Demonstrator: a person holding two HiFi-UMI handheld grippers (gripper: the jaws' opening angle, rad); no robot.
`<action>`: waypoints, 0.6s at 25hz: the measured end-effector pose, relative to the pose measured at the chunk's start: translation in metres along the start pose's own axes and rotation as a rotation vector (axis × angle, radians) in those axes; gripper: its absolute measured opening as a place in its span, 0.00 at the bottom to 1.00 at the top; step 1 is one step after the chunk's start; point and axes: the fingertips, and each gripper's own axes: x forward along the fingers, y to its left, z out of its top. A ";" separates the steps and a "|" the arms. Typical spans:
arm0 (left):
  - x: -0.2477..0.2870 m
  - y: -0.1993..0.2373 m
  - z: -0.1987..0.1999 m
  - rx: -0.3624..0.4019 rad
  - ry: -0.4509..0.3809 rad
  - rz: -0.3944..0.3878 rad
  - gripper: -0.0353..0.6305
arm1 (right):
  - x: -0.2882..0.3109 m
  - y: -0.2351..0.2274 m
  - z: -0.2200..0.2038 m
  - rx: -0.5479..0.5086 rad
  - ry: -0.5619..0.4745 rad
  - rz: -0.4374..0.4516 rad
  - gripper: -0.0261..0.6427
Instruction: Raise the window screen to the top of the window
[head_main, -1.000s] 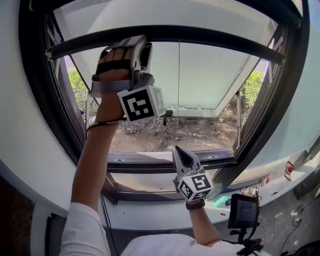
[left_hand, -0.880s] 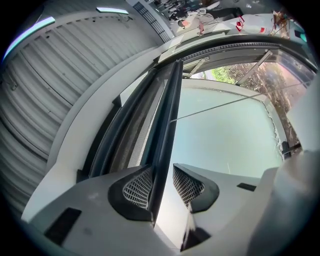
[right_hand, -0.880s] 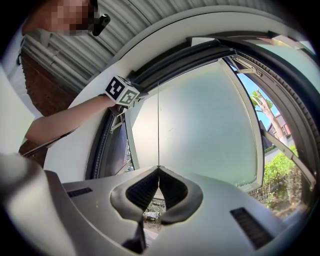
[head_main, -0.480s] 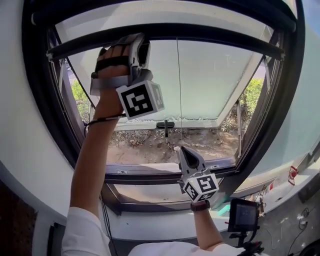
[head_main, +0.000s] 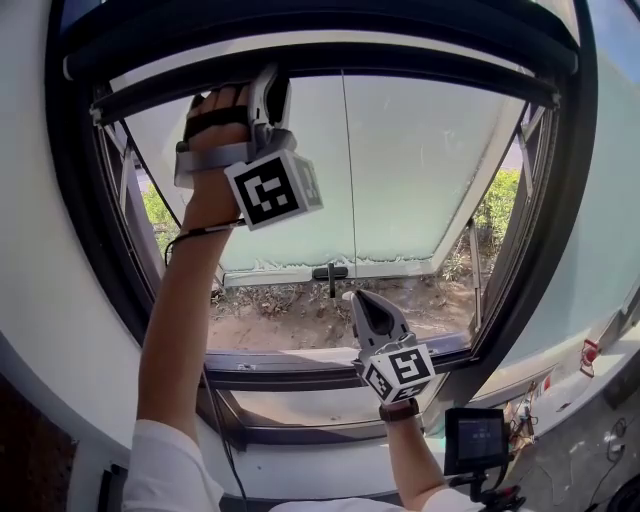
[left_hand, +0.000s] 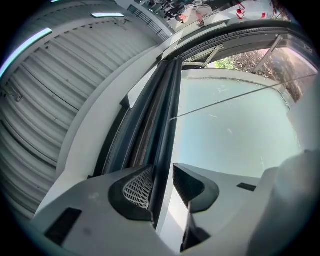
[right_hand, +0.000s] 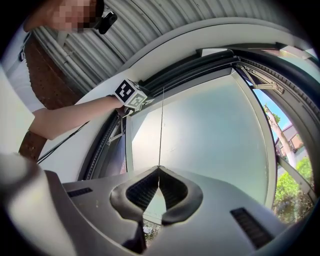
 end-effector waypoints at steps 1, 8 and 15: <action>0.002 0.003 0.000 -0.003 -0.003 -0.001 0.24 | 0.002 0.000 0.004 -0.003 -0.008 0.003 0.04; 0.024 0.032 0.001 -0.038 -0.016 0.025 0.22 | 0.015 0.003 0.034 -0.065 -0.070 0.040 0.04; 0.031 0.041 -0.002 -0.003 0.000 0.044 0.22 | 0.015 -0.008 0.040 -0.073 -0.082 0.034 0.04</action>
